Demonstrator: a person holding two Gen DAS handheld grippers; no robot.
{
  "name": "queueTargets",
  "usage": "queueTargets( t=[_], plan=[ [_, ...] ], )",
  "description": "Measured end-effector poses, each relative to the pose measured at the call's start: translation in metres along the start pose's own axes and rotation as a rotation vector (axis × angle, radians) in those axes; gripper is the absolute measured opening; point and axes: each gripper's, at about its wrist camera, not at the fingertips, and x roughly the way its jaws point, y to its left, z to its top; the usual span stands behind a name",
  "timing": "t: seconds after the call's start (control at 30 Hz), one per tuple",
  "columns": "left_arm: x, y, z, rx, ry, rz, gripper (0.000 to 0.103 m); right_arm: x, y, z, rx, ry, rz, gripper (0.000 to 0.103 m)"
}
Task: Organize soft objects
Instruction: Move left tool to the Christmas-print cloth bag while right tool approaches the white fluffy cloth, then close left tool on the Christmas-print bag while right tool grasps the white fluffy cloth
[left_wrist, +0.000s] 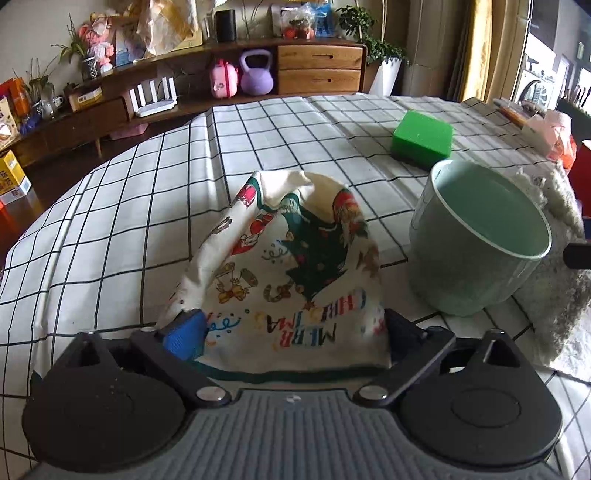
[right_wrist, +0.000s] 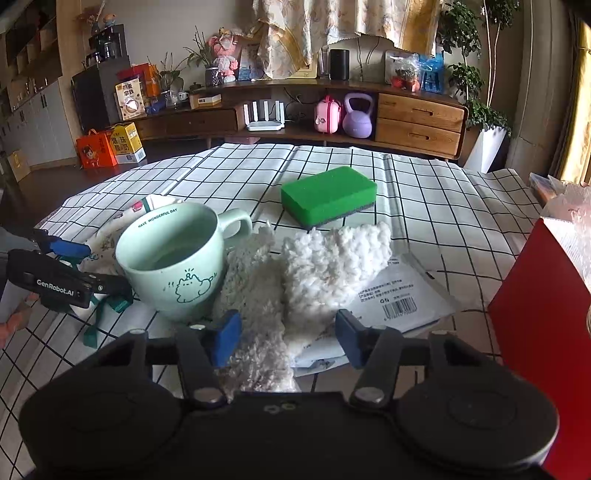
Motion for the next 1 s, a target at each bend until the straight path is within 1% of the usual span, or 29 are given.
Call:
queueTargets(
  t=[0.07, 0.13, 0.2, 0.23, 0.3, 0.33, 0.4, 0.47, 0.53, 0.6, 0.77, 0.87, 0.9, 0.97, 1.0],
  plan=[
    [0.003, -0.002, -0.003, -0.001, 0.012, 0.014, 0.095, 0.001, 0.000, 0.000, -0.002, 0.000, -0.003, 0.049],
    [0.002, -0.004, -0.005, 0.008, 0.004, 0.025, 0.091, 0.002, 0.001, 0.000, -0.004, 0.001, -0.012, 0.044],
    [-0.001, -0.004, -0.007, 0.001, -0.003, 0.029, 0.083, 0.003, 0.002, -0.001, -0.010, 0.000, -0.017, 0.039],
    [-0.002, -0.004, -0.007, -0.010, -0.007, 0.029, 0.081, 0.002, 0.003, -0.001, -0.011, 0.000, -0.019, 0.038],
    [-0.006, -0.001, -0.006, -0.038, -0.015, 0.026, 0.069, 0.002, 0.003, -0.001, -0.007, 0.000, -0.022, 0.032],
    [-0.007, 0.000, -0.006, -0.049, -0.020, 0.024, 0.065, 0.002, 0.003, -0.001, -0.004, 0.002, -0.024, 0.031],
    [-0.011, 0.001, -0.006, -0.070, -0.031, 0.023, 0.050, 0.001, 0.003, -0.002, 0.004, -0.001, -0.021, 0.023],
    [-0.015, 0.004, -0.006, -0.102, -0.041, 0.033, 0.046, -0.001, 0.003, -0.002, 0.012, -0.005, -0.015, 0.021],
    [-0.017, 0.009, -0.004, -0.142, -0.042, 0.031, 0.039, -0.004, 0.003, -0.002, 0.013, -0.013, -0.010, 0.018],
    [-0.020, 0.011, -0.004, -0.154, -0.050, 0.033, 0.030, -0.009, 0.005, -0.002, 0.013, -0.025, -0.004, 0.014],
    [-0.032, 0.010, -0.001, -0.171, -0.075, 0.057, 0.021, -0.023, 0.007, -0.001, 0.032, -0.049, 0.014, 0.008],
    [-0.040, 0.009, -0.002, -0.180, -0.091, 0.075, 0.018, -0.033, 0.007, -0.001, 0.037, -0.070, 0.015, 0.007],
    [-0.043, 0.010, -0.002, -0.186, -0.097, 0.078, 0.010, -0.037, 0.007, 0.000, 0.042, -0.075, 0.017, 0.007],
    [-0.049, 0.011, -0.001, -0.196, -0.106, 0.080, 0.009, -0.045, 0.007, 0.000, 0.052, -0.084, 0.022, 0.007],
    [-0.052, 0.012, -0.002, -0.204, -0.112, 0.068, 0.009, -0.049, 0.006, 0.000, 0.059, -0.088, 0.025, 0.007]
  ],
)
